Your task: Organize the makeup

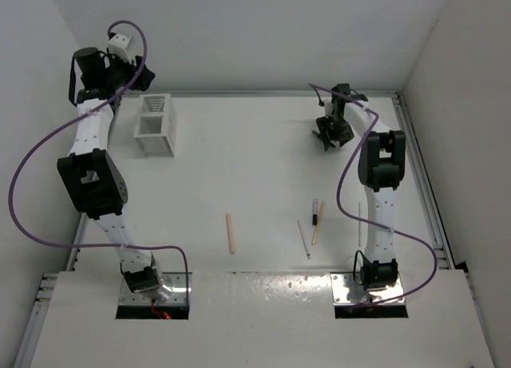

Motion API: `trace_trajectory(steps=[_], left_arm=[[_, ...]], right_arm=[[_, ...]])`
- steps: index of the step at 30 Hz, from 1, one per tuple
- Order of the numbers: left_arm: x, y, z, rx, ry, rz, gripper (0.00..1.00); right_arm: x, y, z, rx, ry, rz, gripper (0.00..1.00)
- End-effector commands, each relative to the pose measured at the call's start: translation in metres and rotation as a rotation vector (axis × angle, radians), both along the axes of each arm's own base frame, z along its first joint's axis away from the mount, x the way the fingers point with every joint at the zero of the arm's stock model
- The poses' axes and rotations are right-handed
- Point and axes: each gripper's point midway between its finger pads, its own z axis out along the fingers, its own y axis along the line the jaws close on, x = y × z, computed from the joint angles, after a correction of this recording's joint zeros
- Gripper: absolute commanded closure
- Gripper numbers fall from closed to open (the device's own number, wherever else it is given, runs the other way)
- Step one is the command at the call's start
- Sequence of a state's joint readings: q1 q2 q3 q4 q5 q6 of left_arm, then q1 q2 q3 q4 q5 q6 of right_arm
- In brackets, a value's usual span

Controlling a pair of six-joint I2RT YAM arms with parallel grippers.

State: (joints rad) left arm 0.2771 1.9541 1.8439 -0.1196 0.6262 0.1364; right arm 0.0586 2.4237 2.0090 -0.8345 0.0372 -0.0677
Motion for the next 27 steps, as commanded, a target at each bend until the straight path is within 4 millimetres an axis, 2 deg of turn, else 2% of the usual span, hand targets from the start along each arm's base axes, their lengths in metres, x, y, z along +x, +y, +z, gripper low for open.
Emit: trace_trajectory(steps=[1,3,5,7,10,14,17,18,20,21,23,25,26,27], left_arm=[[-0.008,-0.024,0.032,0.023,-0.062,-0.070,0.34],[-0.008,-0.025,0.032,0.021,-0.063,-0.079,0.34],[-0.010,-0.032,0.037,0.030,-0.076,-0.099,0.34],[-0.010,-0.032,0.037,0.030,-0.076,-0.099,0.34],[-0.011,-0.037,0.035,0.027,-0.067,-0.108,0.34],[-0.014,-0.038,0.034,0.024,-0.057,-0.108,0.34],[-0.015,-0.040,0.032,0.027,-0.049,-0.119,0.34],[-0.016,-0.040,0.030,0.025,-0.041,-0.119,0.34],[-0.016,-0.039,0.030,0.033,-0.044,-0.120,0.34],[-0.015,-0.045,0.030,0.033,-0.044,-0.130,0.34],[-0.015,-0.052,0.030,0.051,-0.055,-0.155,0.34],[-0.018,-0.059,0.034,0.088,-0.075,-0.183,0.34],[-0.019,-0.068,0.031,0.101,-0.069,-0.203,0.34],[-0.019,-0.067,0.029,0.120,-0.071,-0.207,0.34]], right_arm=[[-0.007,0.007,-0.004,0.023,0.036,0.037,0.43],[-0.010,0.007,-0.009,0.019,0.045,0.049,0.43],[-0.007,0.008,-0.012,0.015,0.042,0.059,0.36],[-0.003,0.010,-0.016,0.011,0.040,0.072,0.36],[0.002,0.018,-0.017,0.048,0.028,0.087,0.41],[0.003,0.024,-0.023,0.059,0.028,0.100,0.51],[0.004,0.023,-0.027,0.052,0.029,0.111,0.62],[0.004,0.022,-0.028,0.049,0.030,0.106,0.71],[0.004,0.020,-0.030,0.044,0.035,0.103,0.81],[0.003,0.021,-0.029,0.041,0.036,0.107,0.90],[-0.001,0.022,-0.030,0.043,0.047,0.111,0.98],[-0.004,0.024,-0.025,0.042,0.037,0.131,1.00],[-0.004,0.025,-0.015,0.043,0.019,0.140,1.00],[-0.003,0.027,-0.010,0.046,0.003,0.158,1.00]])
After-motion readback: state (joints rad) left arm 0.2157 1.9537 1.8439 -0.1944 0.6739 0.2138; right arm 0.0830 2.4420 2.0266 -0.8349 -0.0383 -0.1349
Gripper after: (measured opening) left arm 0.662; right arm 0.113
